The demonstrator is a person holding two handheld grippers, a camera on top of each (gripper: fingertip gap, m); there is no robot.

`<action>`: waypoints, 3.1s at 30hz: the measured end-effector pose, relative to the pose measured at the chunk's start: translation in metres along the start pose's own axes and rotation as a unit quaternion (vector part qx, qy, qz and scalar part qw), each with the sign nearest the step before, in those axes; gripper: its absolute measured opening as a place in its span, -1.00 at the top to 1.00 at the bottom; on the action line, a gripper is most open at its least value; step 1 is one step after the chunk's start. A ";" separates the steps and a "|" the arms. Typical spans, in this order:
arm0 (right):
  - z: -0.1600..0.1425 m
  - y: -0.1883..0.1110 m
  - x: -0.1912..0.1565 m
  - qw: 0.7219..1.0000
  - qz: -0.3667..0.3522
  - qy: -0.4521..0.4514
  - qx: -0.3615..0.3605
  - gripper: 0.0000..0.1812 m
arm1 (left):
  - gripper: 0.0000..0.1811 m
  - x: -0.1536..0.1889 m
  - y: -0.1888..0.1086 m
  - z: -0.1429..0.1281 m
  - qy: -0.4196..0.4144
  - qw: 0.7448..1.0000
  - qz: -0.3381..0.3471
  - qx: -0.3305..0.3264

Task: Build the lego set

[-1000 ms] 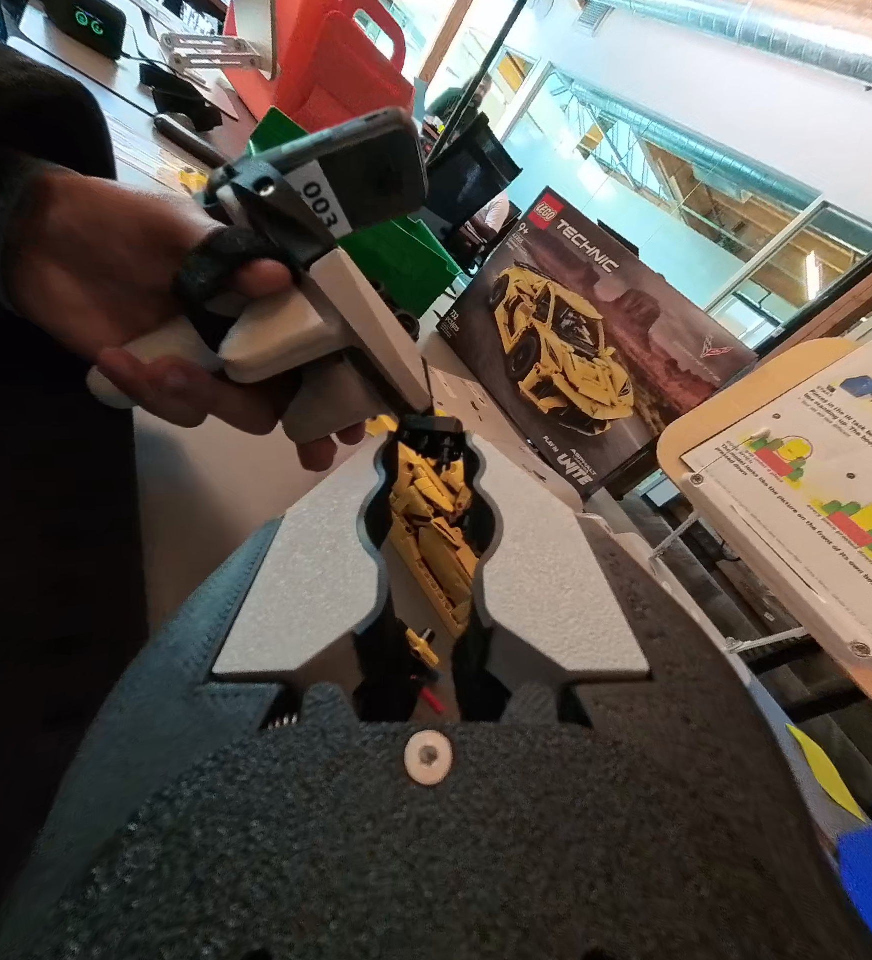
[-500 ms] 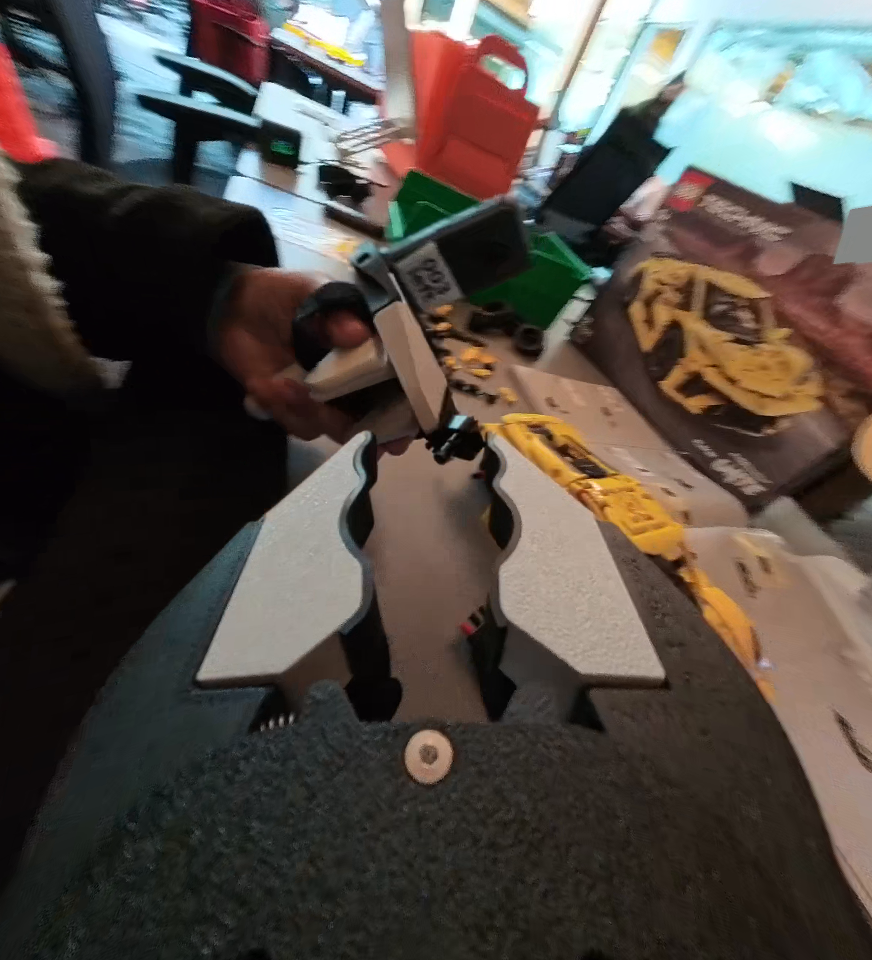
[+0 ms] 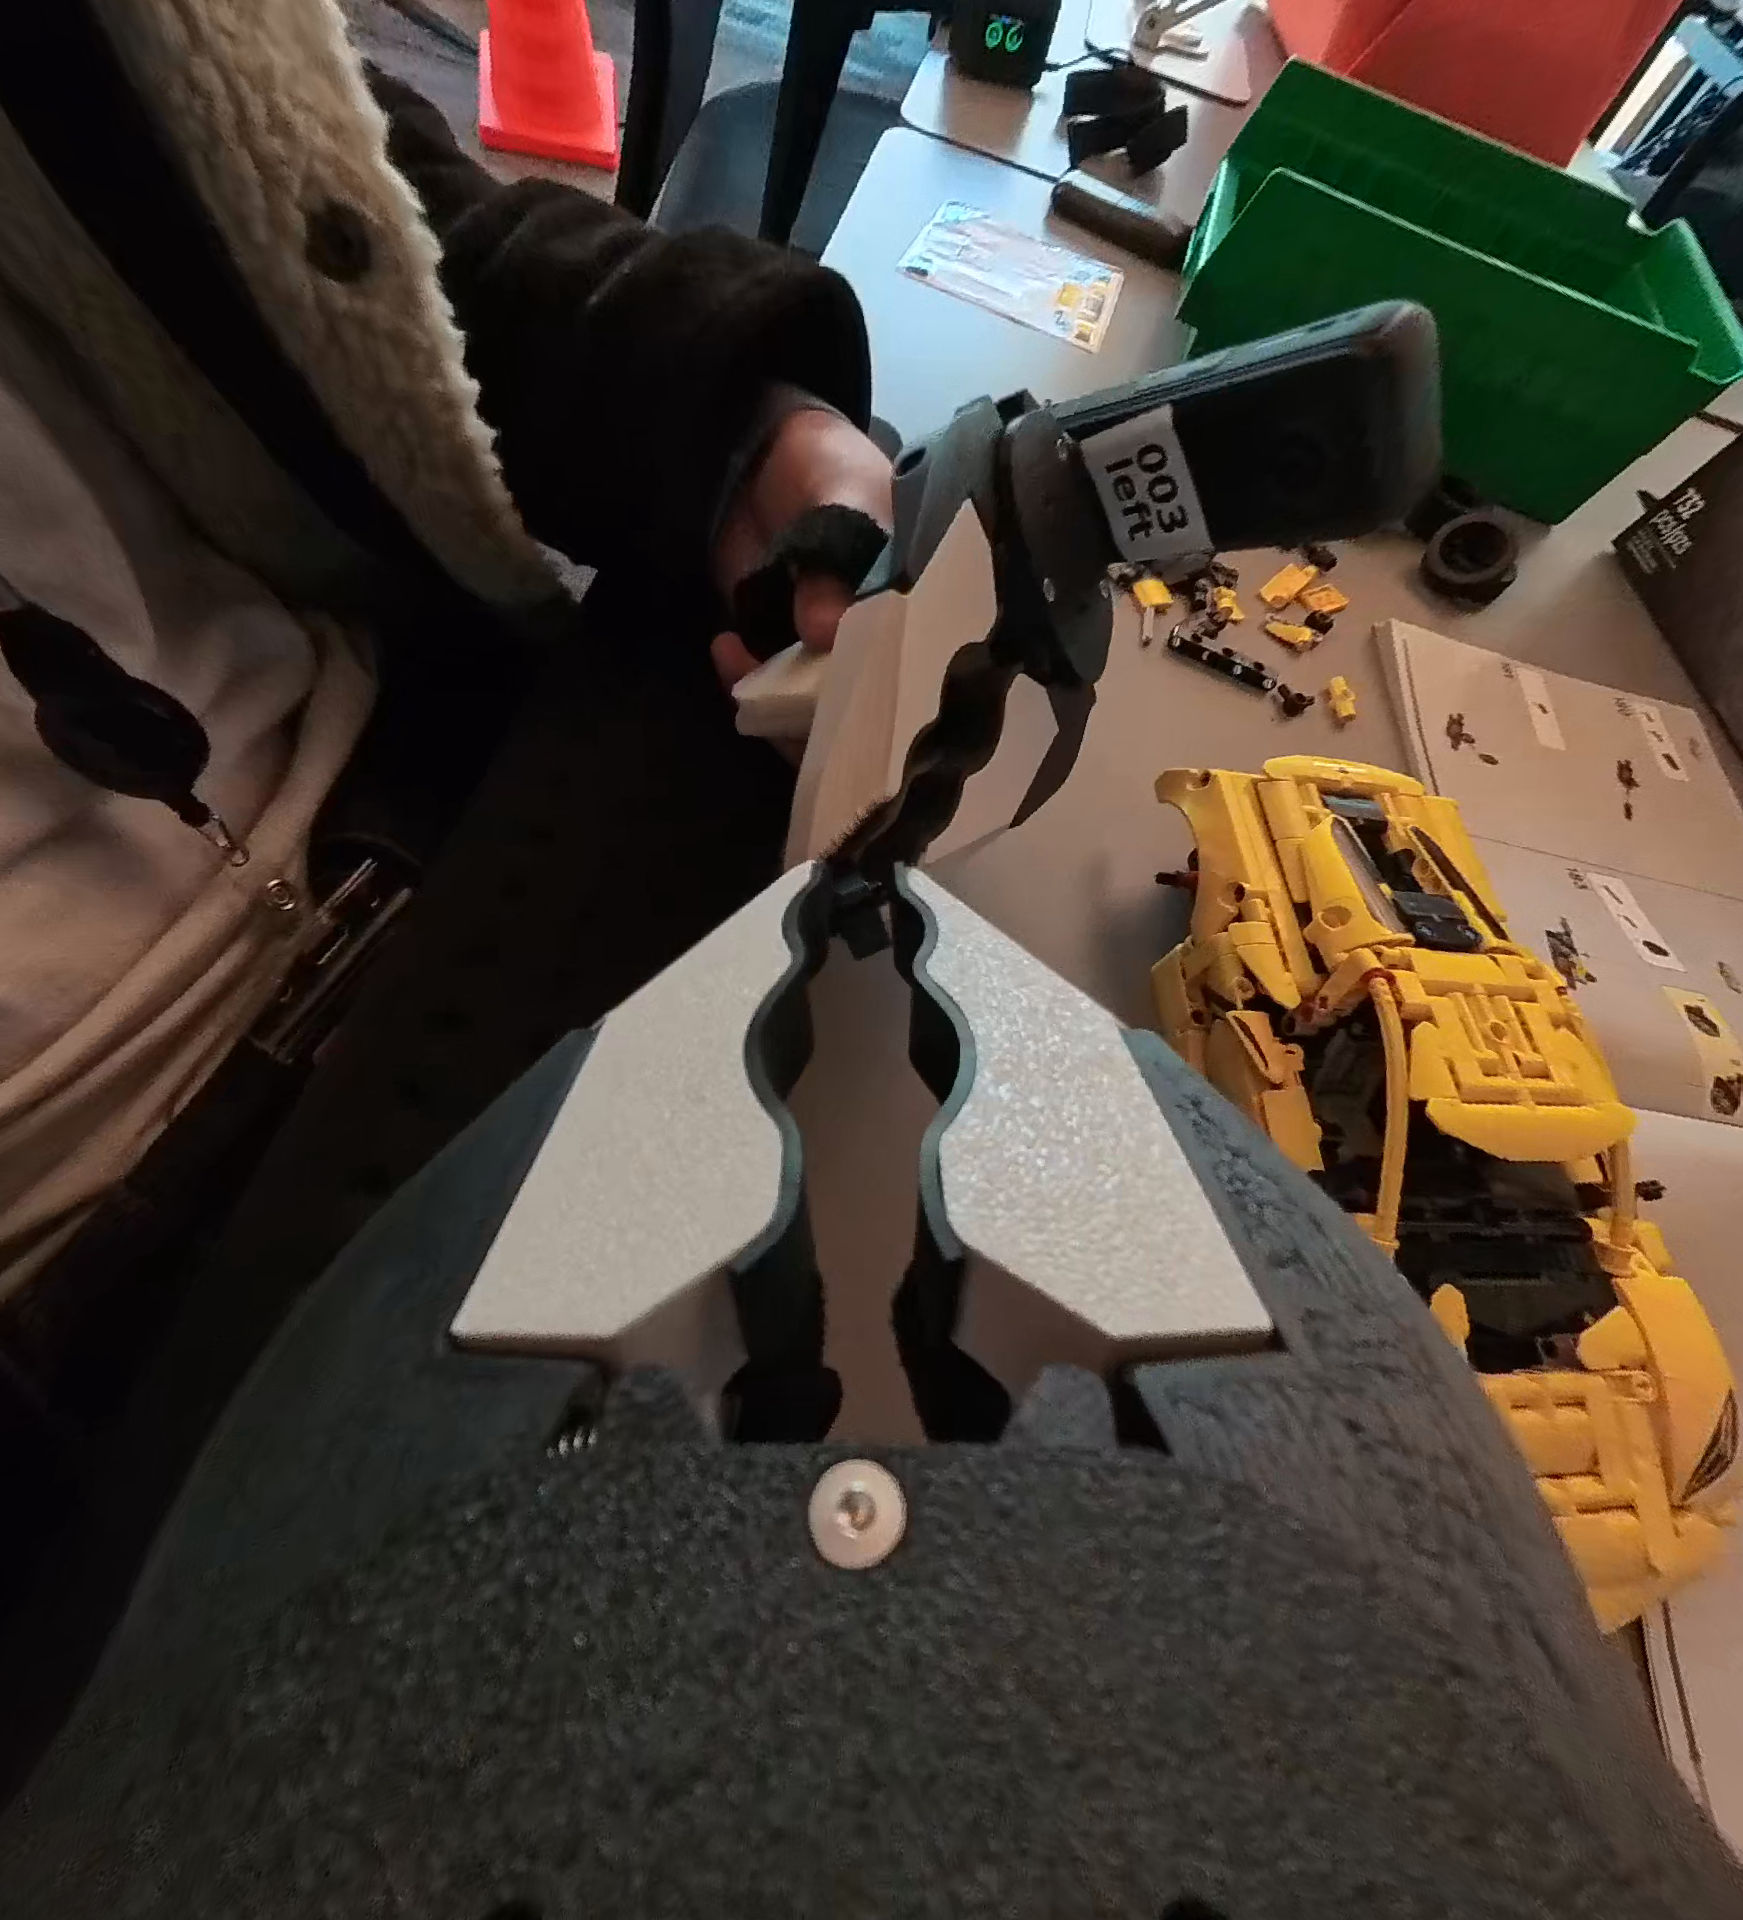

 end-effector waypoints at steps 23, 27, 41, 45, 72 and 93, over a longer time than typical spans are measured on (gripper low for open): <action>0.013 0.005 -0.004 0.999 0.002 0.029 0.024 0.94 | 0.89 0.012 -0.003 0.001 -0.057 0.995 -0.078 -0.003; 0.013 0.005 -0.002 0.999 0.001 0.038 0.017 0.96 | 0.89 0.011 -0.003 0.002 -0.059 0.996 -0.074 0.000; -0.005 0.005 -0.011 0.985 0.040 -0.037 -0.164 0.89 | 0.88 -0.007 0.004 -0.012 -0.059 0.997 -0.001 -0.049; -0.009 0.006 -0.011 0.974 0.043 -0.054 -0.215 0.86 | 0.88 -0.012 0.004 -0.012 -0.060 0.997 0.017 -0.050; -0.016 0.007 -0.012 0.943 0.004 -0.106 -0.314 0.90 | 0.88 -0.018 0.005 -0.014 -0.046 0.996 0.047 -0.056; -0.010 0.005 -0.010 0.957 -0.003 -0.076 -0.281 0.92 | 0.88 -0.013 0.003 -0.010 -0.051 0.998 0.023 -0.038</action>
Point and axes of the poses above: each gripper's, where its closed fingertips meet, y out along the fingers, z out of its top, x = y × z across the jaws, the point moved 3 cm from there along -y, back along the fingers, and after that the axes turned 9 degrees about x, right-handed, at the moved point
